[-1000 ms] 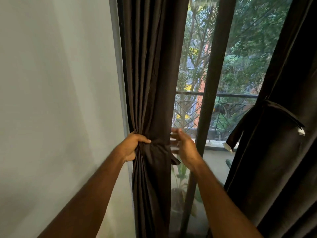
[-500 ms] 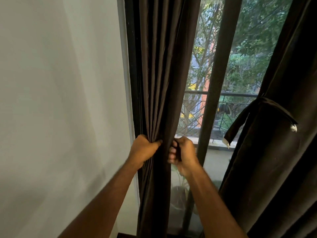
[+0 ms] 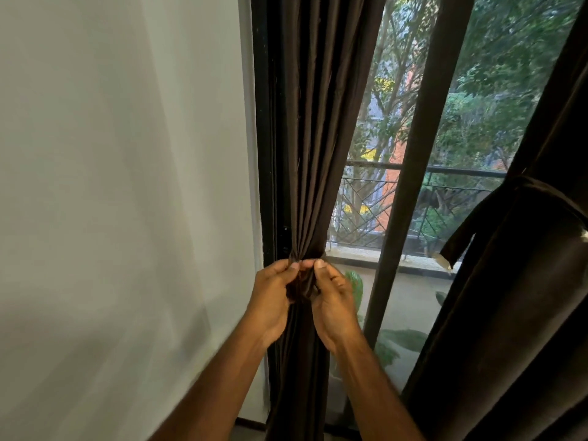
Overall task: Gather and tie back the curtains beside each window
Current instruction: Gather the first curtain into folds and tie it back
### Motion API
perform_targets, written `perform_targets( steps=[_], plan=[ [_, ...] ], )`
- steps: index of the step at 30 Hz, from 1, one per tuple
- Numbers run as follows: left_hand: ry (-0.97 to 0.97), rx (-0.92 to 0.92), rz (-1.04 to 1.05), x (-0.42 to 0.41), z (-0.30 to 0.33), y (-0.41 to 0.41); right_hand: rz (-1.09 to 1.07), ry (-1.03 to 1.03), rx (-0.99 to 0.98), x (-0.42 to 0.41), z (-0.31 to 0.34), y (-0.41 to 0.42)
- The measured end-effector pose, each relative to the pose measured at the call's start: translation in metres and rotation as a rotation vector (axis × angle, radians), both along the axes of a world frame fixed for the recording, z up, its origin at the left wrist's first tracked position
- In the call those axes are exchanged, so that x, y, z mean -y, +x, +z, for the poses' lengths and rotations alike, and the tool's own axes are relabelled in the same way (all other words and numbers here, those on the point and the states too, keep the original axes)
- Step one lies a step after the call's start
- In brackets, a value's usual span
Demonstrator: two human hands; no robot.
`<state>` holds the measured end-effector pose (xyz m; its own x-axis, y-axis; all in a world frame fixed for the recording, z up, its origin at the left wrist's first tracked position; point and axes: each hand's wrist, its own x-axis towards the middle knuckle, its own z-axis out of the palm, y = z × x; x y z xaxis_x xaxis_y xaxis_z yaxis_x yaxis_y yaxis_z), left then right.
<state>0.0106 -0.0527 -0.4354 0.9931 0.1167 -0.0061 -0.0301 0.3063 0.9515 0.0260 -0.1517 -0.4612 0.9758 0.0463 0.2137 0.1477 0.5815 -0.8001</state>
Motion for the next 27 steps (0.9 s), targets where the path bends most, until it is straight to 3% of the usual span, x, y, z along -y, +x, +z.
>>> perform_targets(
  steps=[9, 13, 18, 20, 23, 27],
  plan=[
    [-0.203, -0.12, -0.047, -0.015, -0.006, 0.003, 0.217, -0.183, 0.015, -0.003, -0.001, -0.007],
    [0.012, -0.102, -0.07, -0.02, 0.003, 0.0, 0.146, -0.279, 0.075, 0.002, -0.001, -0.005],
    [0.674, 0.352, 0.45, -0.017, -0.003, -0.006, -0.067, -0.515, 0.228, 0.006, -0.012, 0.006],
    [0.816, 0.395, 0.408, -0.015, -0.005, -0.005, -0.128, -0.589, 0.317, 0.004, -0.018, 0.007],
    [0.95, 0.277, 0.293, -0.018, 0.0, 0.001, -0.217, -0.692, 0.396, 0.002, -0.026, 0.007],
    [0.912, 0.207, 0.174, -0.025, 0.007, 0.003, -0.233, -0.765, 0.472, 0.006, -0.026, 0.005]
  ],
)
